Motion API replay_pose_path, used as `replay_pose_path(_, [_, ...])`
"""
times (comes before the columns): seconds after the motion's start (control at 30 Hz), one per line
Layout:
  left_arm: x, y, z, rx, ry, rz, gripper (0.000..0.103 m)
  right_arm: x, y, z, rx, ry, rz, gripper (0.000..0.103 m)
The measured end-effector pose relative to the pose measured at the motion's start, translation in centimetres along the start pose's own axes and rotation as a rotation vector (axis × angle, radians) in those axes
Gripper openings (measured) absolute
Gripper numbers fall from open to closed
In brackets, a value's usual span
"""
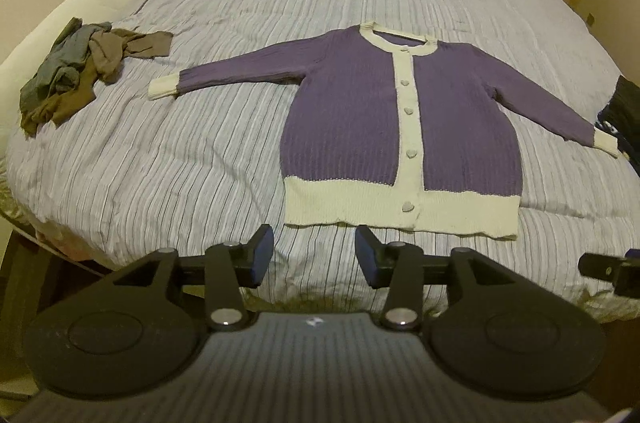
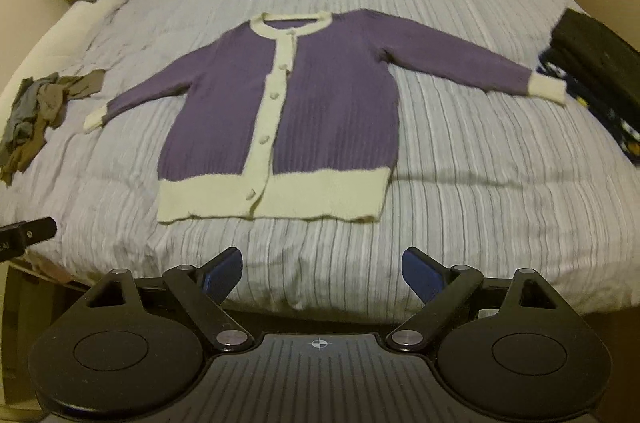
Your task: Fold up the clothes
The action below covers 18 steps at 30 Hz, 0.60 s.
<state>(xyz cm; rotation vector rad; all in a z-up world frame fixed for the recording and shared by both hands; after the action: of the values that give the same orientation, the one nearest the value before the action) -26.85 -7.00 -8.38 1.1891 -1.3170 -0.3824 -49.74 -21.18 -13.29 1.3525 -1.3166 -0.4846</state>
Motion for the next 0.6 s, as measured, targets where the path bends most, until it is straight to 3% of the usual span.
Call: replay_pose_path(0.6, [-1.0,1.9,-1.6,-0.049,-0.044,0.016,0.047,-1.5,2.5,-2.7,-0.061,0.025,0.042,0.09])
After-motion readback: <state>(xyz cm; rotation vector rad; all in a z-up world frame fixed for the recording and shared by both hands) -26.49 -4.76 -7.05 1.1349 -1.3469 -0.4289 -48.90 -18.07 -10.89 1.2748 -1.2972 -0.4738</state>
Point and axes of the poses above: each gripper's, at about its wrist camera, not at the fingertips, and y roughly against the way its jaws point, z to its right, x to its top, the point moved 1 cm from there along -y, roughly the way its jaws point, and after that the axes turned 10 degrees about -y, right-handed, at the moved point
